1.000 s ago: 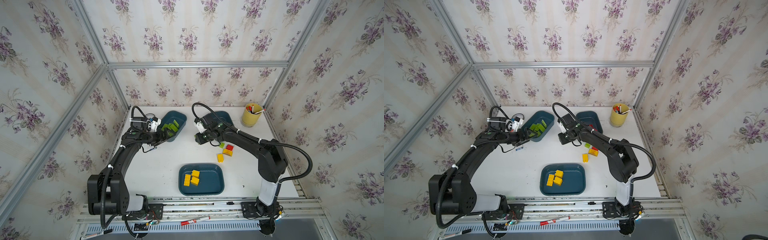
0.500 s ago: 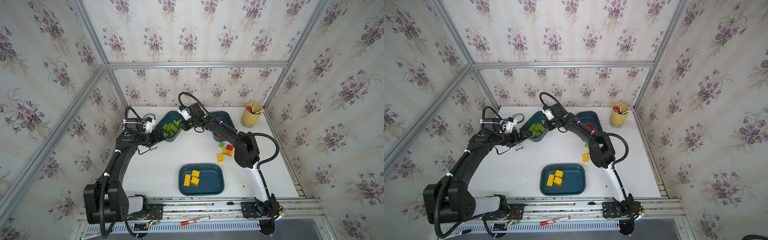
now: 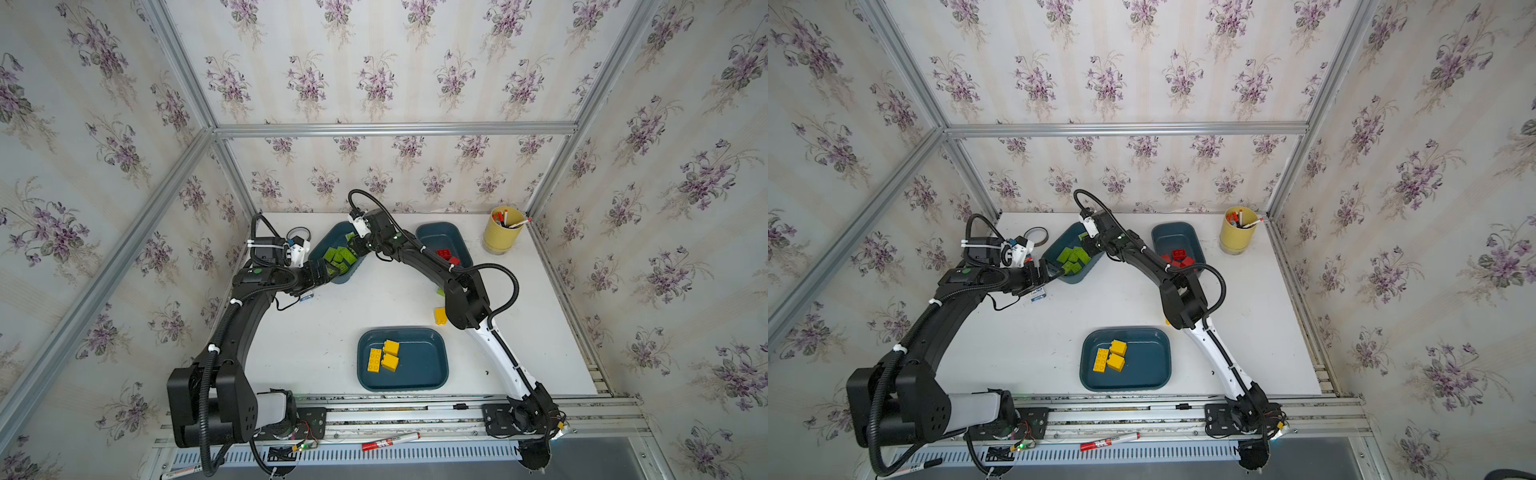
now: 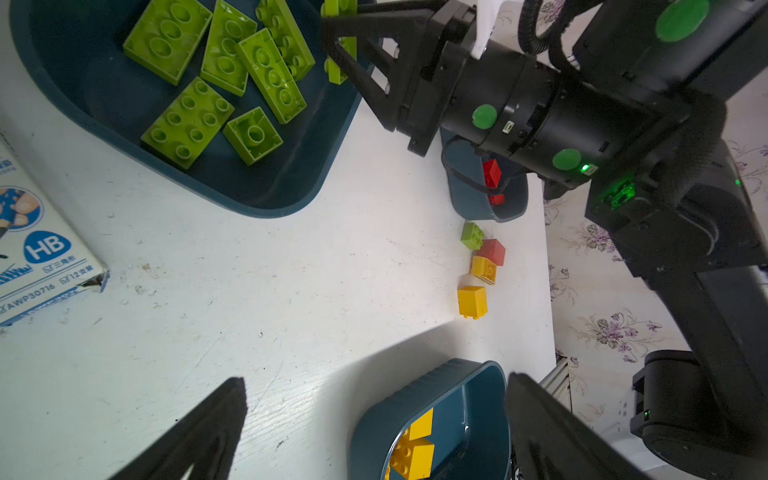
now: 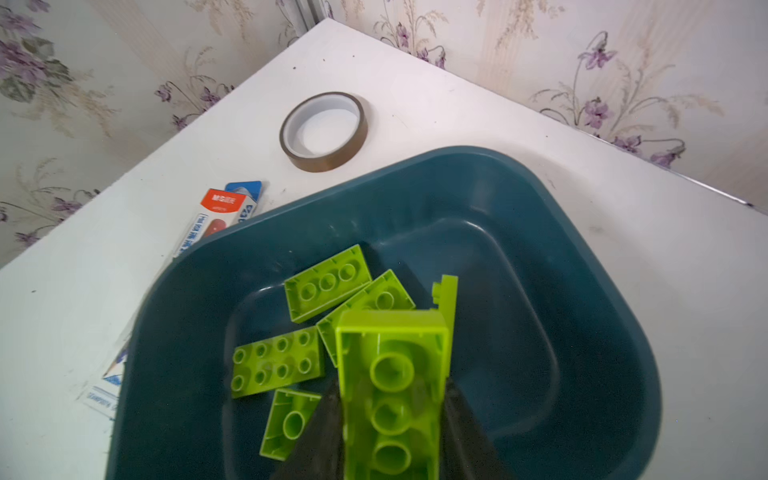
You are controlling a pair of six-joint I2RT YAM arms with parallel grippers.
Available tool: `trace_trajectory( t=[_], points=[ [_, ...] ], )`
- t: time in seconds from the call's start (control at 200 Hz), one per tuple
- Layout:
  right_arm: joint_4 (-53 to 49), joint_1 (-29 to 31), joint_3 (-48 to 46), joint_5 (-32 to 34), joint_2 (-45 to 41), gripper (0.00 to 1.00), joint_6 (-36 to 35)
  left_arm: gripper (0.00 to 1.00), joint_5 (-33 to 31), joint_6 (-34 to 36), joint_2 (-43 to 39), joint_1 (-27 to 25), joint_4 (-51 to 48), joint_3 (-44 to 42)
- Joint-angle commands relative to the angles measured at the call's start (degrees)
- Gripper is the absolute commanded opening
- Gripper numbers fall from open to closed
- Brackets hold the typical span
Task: Sort the legos into containers by color
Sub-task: 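Carry the lime-green brick with the right gripper into the tape-side bin and release, then move the right gripper back over the remaining bricks by the cup-side bin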
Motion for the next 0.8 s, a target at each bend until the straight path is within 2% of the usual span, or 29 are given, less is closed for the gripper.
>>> trace_trajectory(
  t=[0.0,0.08,0.23,0.35,0.38,0.615,0.795],
  points=[
    [1.68,-0.50,1.53,2.56,0.01,0.42,-2.32,0.99,0.12,1.18,0.06,0.08,-0.11,-0.19],
    [0.80,-0.70,1.49,2.45,-0.69,0.58,-3.27,0.99,0.23,1.26,0.42,0.06,-0.17,-0.03],
    [-1.72,-1.11,1.21,1.16,-3.07,0.69,-4.02,0.99,0.69,1.22,0.61,0.06,-0.11,0.28],
    [-4.24,-1.88,-1.22,-1.55,-6.30,0.70,-3.53,0.99,1.09,1.12,0.87,0.09,-0.12,0.42],
    [-4.45,-2.13,-2.81,-2.23,-9.33,0.71,-3.60,0.99,1.24,1.14,0.87,0.07,-0.11,0.45],
    [-3.89,-4.14,-23.62,-6.36,-25.36,0.72,-3.29,0.99,2.91,0.83,1.30,0.00,-0.10,0.72],
    [-7.02,-5.75,-39.11,-6.32,-37.27,0.73,-0.87,0.99,4.63,0.00,1.49,-0.13,0.48,1.03]
  ],
)
